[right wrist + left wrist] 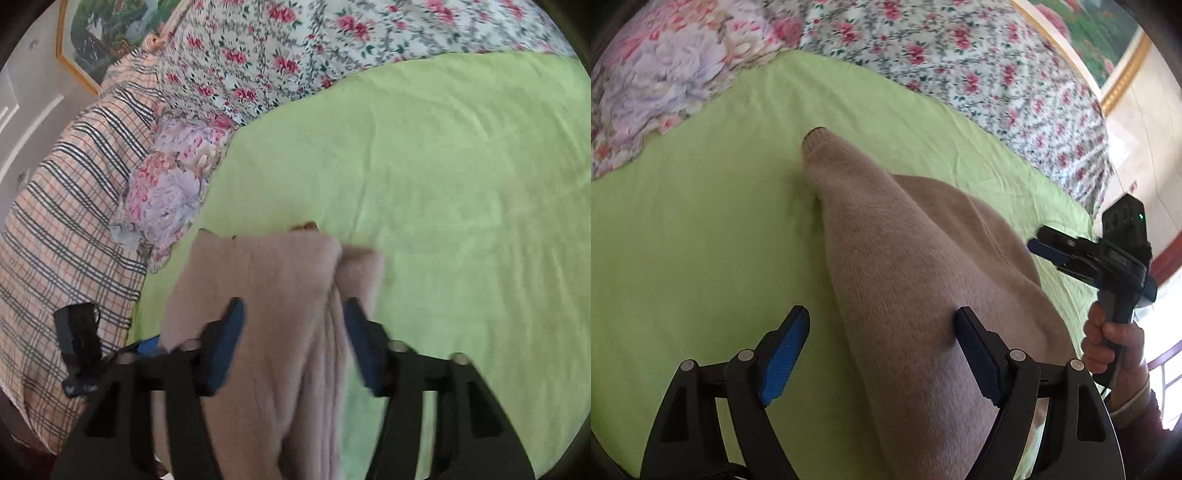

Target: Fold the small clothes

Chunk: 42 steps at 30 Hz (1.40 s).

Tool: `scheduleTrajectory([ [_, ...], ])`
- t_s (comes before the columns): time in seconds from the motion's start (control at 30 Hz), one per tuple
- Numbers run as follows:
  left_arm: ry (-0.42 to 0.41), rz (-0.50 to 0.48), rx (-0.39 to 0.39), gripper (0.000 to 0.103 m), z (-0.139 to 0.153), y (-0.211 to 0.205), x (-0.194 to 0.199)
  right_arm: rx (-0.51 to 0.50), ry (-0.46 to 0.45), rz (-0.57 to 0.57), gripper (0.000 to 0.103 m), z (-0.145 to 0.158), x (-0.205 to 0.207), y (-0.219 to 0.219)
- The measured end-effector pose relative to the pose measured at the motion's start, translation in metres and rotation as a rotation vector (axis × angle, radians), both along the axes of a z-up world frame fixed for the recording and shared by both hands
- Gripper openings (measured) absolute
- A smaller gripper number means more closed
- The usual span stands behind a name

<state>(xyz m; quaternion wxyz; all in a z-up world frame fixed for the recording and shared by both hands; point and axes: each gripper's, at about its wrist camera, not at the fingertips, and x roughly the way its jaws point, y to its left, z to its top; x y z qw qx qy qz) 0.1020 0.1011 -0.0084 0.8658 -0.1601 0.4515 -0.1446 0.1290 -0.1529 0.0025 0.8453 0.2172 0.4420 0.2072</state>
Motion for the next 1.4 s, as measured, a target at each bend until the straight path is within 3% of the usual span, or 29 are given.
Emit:
scheduleTrajectory([
  [0.03, 0.005, 0.005, -0.001, 0.081, 0.000, -0.002, 0.004, -0.002, 0.018, 0.008, 0.044, -0.004, 0.009, 0.004],
  [0.07, 0.007, 0.009, -0.001, 0.081, -0.001, -0.003, 0.007, -0.021, 0.039, 0.007, 0.022, -0.009, 0.016, 0.008],
  [0.13, 0.014, 0.016, 0.013, 0.081, 0.000, -0.007, 0.011, -0.047, 0.032, 0.007, 0.009, -0.007, 0.018, 0.011],
  [0.27, 0.008, -0.006, 0.054, 0.078, 0.003, -0.025, 0.013, -0.006, -0.055, -0.078, 0.007, 0.014, -0.005, -0.018],
  [0.4, 0.020, -0.032, 0.088, 0.079, -0.006, -0.043, 0.012, 0.015, 0.044, -0.119, 0.007, -0.020, -0.002, -0.036],
  [0.5, 0.012, -0.015, 0.112, 0.078, 0.000, -0.044, 0.003, 0.023, 0.072, -0.109, 0.011, -0.029, 0.000, -0.030],
  [0.6, -0.011, -0.013, 0.158, 0.078, 0.011, -0.041, -0.018, 0.050, 0.063, -0.125, 0.014, -0.016, -0.013, -0.031],
  [0.67, -0.033, -0.019, 0.177, 0.078, 0.018, -0.036, -0.040, 0.054, 0.021, -0.110, 0.039, 0.000, -0.036, -0.030],
  [0.73, -0.053, -0.022, 0.179, 0.079, 0.024, -0.029, -0.071, 0.040, -0.027, -0.094, 0.054, 0.013, -0.070, -0.032],
  [0.93, -0.066, -0.072, 0.230, 0.079, 0.007, -0.040, -0.148, 0.047, -0.016, -0.044, 0.054, 0.001, -0.144, -0.027],
  [1.1, -0.048, -0.063, 0.306, 0.078, -0.024, -0.062, -0.160, 0.050, 0.016, -0.025, 0.054, -0.020, -0.155, -0.015],
  [1.2, -0.055, -0.001, 0.331, 0.066, -0.027, -0.062, -0.151, 0.050, 0.009, -0.021, 0.053, -0.023, -0.156, -0.010],
  [1.23, -0.060, 0.024, 0.332, 0.063, -0.027, -0.061, -0.147, 0.057, 0.009, -0.011, 0.042, -0.024, -0.156, -0.010],
  [1.27, -0.060, 0.040, 0.336, 0.060, -0.028, -0.059, -0.145, 0.061, 0.019, -0.003, 0.015, -0.025, -0.154, -0.009],
  [1.3, -0.059, 0.052, 0.339, 0.046, -0.029, -0.060, -0.144, 0.059, 0.024, -0.003, 0.008, -0.024, -0.153, -0.008],
  [1.33, -0.053, 0.055, 0.333, 0.028, -0.029, -0.061, -0.143, 0.059, 0.013, -0.013, 0.008, -0.018, -0.154, -0.010],
  [1.4, -0.057, 0.073, 0.349, 0.018, -0.026, -0.068, -0.148, 0.099, -0.067, -0.021, 0.008, 0.005, -0.163, -0.020],
])
